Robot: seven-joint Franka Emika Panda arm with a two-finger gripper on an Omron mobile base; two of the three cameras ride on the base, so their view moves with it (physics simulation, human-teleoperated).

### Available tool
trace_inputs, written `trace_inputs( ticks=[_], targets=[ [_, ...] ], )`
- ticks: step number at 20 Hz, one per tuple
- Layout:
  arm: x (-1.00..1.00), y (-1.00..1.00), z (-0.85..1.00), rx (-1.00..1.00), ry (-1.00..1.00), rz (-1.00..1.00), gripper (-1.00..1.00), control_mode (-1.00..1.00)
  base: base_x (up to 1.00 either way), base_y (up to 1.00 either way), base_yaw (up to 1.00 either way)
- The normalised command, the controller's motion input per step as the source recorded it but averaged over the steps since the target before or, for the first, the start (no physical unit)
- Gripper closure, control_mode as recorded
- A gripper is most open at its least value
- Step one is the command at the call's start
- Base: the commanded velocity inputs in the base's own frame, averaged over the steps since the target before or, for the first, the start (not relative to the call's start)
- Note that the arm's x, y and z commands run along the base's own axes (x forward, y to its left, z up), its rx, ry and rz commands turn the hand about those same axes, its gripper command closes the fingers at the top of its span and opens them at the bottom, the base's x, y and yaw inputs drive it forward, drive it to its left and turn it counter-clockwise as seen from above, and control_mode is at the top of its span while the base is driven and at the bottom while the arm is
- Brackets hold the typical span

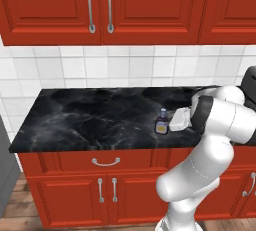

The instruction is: Place the mustard and condiment bottle from the counter to the top shelf of the fridge. If the existing items in the fridge are on the top shelf, move them to other shelves.

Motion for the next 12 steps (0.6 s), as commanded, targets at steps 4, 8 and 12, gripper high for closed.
trace_inputs(
  ticks=[4,8,12],
  targets=[
    [0.08,0.00,0.00,0.00,0.00,0.00,-1.00,-1.00,0.00,0.00,0.00],
    [0.06,0.00,0.00,0.00,0.00,0.00,-1.00,-1.00,0.00,0.00,0.00],
    [0.00,0.02,-0.01,0.00,0.00,0.00,-1.00,-1.00,0.00,0.00,0.00]
  ],
)
